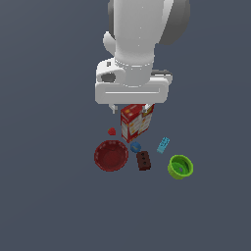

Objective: Pick up a designated object from a clutter of objects.

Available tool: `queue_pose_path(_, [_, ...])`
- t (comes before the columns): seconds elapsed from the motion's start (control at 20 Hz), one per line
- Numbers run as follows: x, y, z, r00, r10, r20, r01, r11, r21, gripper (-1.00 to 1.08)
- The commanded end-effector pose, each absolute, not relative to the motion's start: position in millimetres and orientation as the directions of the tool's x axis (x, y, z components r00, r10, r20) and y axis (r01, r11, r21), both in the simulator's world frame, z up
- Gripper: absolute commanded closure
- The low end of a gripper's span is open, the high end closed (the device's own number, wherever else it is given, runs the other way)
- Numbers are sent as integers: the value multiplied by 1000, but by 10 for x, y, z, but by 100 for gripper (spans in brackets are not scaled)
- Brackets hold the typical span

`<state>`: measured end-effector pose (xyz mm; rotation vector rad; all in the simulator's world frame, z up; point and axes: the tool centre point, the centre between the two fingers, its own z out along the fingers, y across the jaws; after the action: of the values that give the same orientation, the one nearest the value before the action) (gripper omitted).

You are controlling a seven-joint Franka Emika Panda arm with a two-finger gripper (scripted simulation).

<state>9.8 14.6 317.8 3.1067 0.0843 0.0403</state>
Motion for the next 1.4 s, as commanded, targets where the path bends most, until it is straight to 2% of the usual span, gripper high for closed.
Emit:
queue_pose_path(0.0, [98, 145, 3178, 998, 55, 25, 54, -998, 34, -92])
queue_pose_path(0.8, [119, 315, 3156, 992, 123, 22, 123, -992, 30, -92])
queue_pose_path(1.35, [32, 100, 2639, 989, 149, 17, 149, -989, 17, -92])
